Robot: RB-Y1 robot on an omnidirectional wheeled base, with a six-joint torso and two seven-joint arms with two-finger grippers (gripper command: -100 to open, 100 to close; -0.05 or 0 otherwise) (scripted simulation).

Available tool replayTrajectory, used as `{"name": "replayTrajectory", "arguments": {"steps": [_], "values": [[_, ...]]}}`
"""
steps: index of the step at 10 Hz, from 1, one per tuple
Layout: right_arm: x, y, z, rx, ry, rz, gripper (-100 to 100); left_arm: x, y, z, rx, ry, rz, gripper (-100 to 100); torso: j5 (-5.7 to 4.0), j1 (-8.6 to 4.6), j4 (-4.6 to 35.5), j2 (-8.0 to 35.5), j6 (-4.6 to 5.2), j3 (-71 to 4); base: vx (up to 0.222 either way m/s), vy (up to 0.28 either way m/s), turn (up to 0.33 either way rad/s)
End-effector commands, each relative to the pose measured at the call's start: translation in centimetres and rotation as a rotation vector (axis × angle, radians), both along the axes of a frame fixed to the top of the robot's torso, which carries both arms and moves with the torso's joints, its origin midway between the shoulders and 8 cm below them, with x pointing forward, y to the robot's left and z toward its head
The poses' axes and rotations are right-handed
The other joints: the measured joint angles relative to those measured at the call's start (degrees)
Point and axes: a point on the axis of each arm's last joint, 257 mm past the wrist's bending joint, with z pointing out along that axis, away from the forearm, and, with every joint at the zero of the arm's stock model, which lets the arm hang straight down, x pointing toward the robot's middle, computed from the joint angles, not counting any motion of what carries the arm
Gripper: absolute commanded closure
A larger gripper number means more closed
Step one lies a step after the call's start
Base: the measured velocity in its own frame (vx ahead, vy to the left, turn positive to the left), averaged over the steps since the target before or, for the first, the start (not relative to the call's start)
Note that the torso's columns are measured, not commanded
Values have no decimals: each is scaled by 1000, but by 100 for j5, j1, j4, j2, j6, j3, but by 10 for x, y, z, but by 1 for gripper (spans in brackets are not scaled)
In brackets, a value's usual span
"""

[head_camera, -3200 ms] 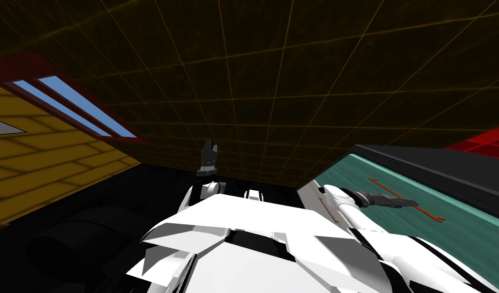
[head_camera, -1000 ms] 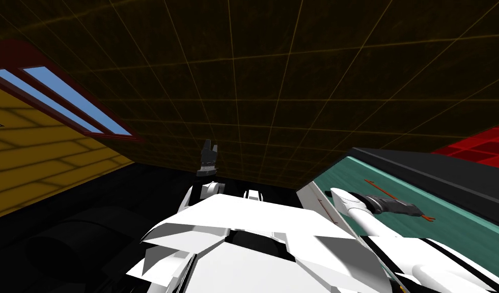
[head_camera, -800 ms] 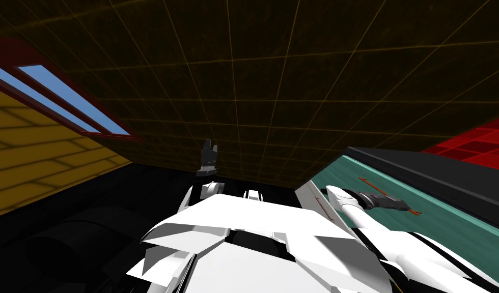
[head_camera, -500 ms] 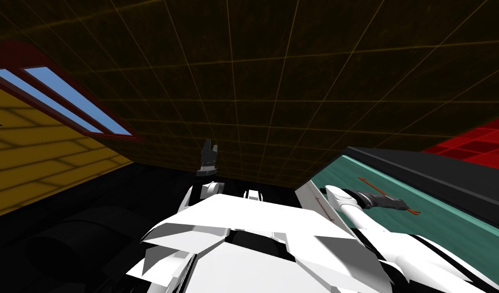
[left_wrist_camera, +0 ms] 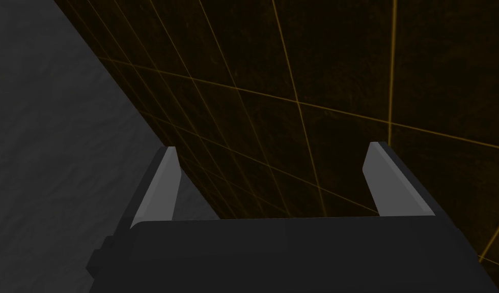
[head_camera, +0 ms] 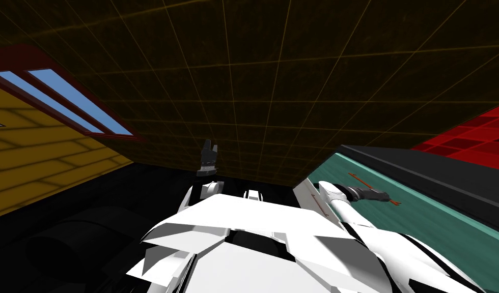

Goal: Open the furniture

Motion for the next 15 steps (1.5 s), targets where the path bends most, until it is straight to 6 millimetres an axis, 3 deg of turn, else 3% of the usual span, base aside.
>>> {"name": "replayTrajectory", "arguments": {"steps": [1, 2, 3, 4, 6, 7, 9, 10, 12, 15], "values": [[16, 19, -2, 9, 1, 9, 100, 0, 0, 0, 0, 0, 0, 0, 3, 6, -4, -10, 11, -7, -39, -35, -33], [13, 23, -8, 17, 2, -1, 100, 0, 0, 0, 0, 0, 0, 0, 11, 3, 1, -1, 6, -5, -44, -47, -7], [12, 22, -5, 7, 2, -5, 100, 0, 0, 0, 0, 0, 0, 0, 3, -3, 0, 5, 9, 1, -22, -21, 15], [22, 34, -1, 8, 6, -6, 100, 0, 0, 0, 0, 0, 0, 0, 8, -1, 1, 6, 16, 1, -47, -43, -12], [18, 35, -1, -1, 6, -20, 100, 0, 0, 0, 0, 0, 0, 0, 12, 2, 5, 16, 16, 6, -32, -38, 13], [26, 46, 3, 1, 11, -26, 100, 0, 0, 0, 0, 0, 0, 0, 17, 11, 4, 15, 28, 5, -49, -46, -18], [20, 47, 3, -9, 15, -41, 100, 0, 0, 0, 0, 0, 0, 0, 23, 13, 10, 34, 36, 15, -34, -38, 18], [28, 59, 5, -5, 24, -48, 100, 0, 0, 0, 0, 0, 0, 0, 27, 20, 9, 33, 46, 14, -43, -50, -17], [20, 58, 7, -17, 29, -68, 100, 0, 0, 0, 0, 0, 0, 0, 30, 20, 14, 48, 52, 22, -27, -37, 18], [32, 58, 20, -30, 32, -64, 100, 0, 0, 0, 0, 0, 0, 0, 52, 71, 20, 54, 45, 23, -11, 77, 4]]}}
